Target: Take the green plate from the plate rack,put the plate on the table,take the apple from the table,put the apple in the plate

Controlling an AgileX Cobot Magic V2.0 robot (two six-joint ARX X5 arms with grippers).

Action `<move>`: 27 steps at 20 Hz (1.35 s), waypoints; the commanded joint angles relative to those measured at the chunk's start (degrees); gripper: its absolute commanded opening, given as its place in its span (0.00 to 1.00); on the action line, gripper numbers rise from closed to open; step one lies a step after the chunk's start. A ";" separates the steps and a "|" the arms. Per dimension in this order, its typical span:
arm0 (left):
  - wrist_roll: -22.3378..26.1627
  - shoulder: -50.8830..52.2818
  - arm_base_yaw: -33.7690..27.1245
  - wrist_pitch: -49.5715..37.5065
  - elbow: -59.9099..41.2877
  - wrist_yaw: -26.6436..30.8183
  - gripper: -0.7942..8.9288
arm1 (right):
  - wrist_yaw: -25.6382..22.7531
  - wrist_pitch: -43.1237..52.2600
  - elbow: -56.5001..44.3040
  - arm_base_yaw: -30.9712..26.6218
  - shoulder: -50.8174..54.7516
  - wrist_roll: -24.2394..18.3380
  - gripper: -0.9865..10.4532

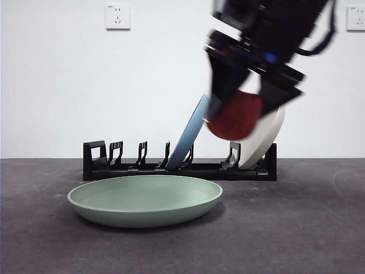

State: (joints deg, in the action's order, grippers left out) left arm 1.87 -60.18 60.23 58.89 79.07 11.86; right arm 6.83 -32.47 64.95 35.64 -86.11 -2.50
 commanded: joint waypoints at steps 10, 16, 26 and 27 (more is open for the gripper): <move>-0.44 0.00 0.15 1.62 0.15 -0.20 0.47 | -2.71 0.81 16.02 7.43 -24.30 -1.38 0.07; -0.44 0.00 0.15 1.64 0.15 -0.20 0.47 | -4.22 0.72 16.02 9.22 -26.43 -2.45 0.07; -0.61 0.00 0.15 2.51 0.15 -0.13 0.47 | -4.22 -0.02 16.02 10.25 -29.29 -2.49 0.10; -0.61 0.00 0.15 2.49 0.15 -0.13 0.47 | -4.24 -0.17 16.02 10.23 -29.29 -2.49 0.17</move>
State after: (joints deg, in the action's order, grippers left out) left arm 1.85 -60.18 60.23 61.47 79.07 11.81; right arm 2.33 -32.53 81.36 45.47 -113.65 -4.56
